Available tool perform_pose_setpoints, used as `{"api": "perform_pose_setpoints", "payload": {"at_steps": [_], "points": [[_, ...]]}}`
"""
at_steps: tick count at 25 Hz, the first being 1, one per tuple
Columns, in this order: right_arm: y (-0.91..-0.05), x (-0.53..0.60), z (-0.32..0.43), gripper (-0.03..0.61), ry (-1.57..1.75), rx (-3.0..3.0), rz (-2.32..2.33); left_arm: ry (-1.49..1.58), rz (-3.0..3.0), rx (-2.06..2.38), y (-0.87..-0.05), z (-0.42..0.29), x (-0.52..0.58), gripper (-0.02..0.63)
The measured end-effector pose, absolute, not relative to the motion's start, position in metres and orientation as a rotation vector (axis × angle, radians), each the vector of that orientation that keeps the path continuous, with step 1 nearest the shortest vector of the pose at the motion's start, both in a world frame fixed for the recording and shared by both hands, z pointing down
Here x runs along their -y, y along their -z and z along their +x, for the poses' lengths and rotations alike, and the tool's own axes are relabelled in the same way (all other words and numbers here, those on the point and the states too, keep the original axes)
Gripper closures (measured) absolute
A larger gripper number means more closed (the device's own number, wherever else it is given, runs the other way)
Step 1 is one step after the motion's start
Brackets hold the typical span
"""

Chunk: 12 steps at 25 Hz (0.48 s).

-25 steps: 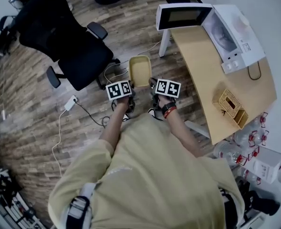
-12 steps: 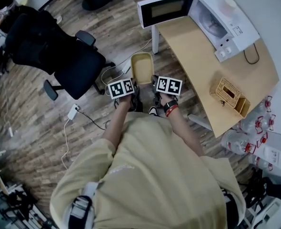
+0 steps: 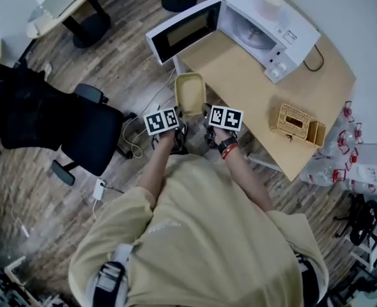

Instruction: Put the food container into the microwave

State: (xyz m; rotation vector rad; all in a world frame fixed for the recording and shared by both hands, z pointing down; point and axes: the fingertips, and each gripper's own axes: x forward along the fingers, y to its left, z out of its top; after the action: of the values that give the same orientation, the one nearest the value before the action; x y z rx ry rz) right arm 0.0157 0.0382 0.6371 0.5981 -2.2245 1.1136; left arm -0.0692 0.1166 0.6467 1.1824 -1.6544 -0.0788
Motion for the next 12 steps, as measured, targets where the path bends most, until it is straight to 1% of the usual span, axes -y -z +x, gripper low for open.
{"api": "perform_pose_setpoints", "payload": {"at_steps": [12], "points": [[-0.633, 0.061, -0.007, 0.522, -1.27, 2.181, 0.936, -0.052, 1.389, 1.495, -0.636, -0.111, 0.009, 0.551]]}}
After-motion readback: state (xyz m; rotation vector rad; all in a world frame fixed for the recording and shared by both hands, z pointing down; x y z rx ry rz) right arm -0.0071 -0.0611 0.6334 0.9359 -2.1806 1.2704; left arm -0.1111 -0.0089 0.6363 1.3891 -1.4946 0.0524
